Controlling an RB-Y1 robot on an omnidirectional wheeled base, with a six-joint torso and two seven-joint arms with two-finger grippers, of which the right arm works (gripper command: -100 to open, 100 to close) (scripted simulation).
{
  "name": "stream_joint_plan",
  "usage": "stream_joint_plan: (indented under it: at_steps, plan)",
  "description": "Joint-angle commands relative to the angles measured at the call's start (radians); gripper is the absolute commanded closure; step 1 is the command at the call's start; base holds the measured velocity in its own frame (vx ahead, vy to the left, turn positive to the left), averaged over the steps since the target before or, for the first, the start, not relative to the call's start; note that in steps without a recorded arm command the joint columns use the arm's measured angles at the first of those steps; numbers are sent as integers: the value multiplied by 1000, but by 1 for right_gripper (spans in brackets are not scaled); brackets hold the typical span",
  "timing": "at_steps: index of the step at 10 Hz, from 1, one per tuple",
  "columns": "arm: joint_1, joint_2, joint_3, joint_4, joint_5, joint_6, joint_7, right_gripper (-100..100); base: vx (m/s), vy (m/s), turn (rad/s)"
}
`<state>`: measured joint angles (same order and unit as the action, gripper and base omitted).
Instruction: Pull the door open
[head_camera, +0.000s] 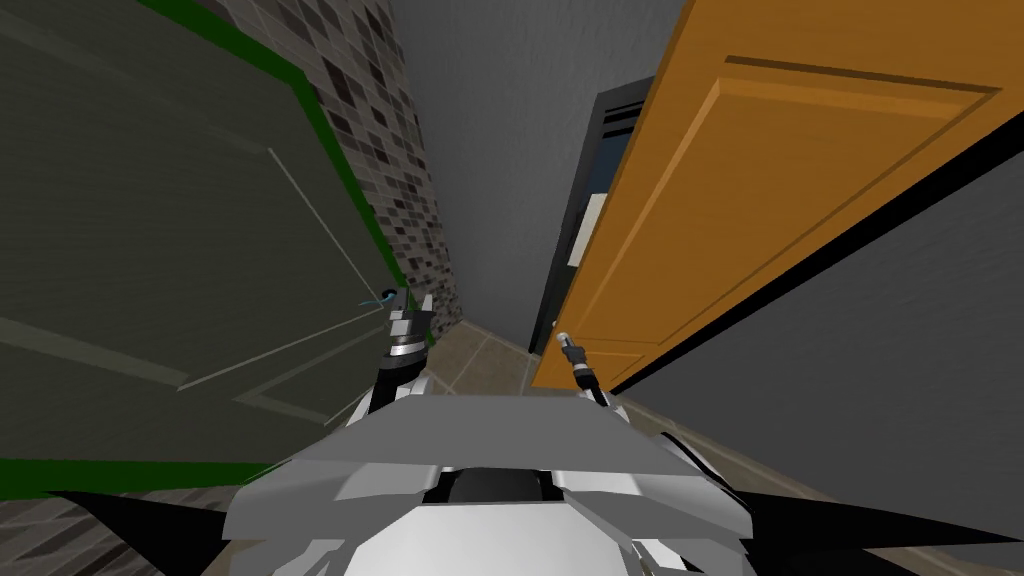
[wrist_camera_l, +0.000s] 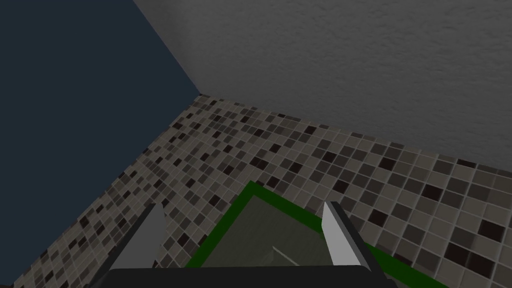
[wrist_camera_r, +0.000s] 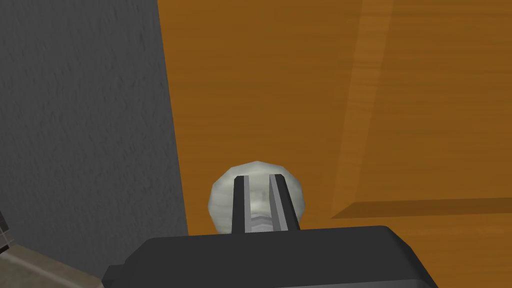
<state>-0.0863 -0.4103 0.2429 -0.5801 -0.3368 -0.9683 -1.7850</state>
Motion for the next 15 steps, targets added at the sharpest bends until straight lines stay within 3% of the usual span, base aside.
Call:
stream_joint_plan:
  at_steps: [1,3,4,5,9,13,15]
  plan:
    - [21,-7,26,22,12,-6,-31,100,-147,-63,109]
    - [27,-14,33,23,15,-12,-42,100,-163,-67,90]
    - [12,-22,23,13,12,-32,-41,100,-51,-4,-7]
    - [30,-36,41,10,22,-54,-61,100,-158,-34,130]
    - [39,-44,50,13,28,-66,-72,100,-113,-34,45]
    - [59,-61,72,19,41,-93,-97,100,-79,-32,58]
    - [79,-77,92,25,54,-119,-120,100,-170,-85,137]
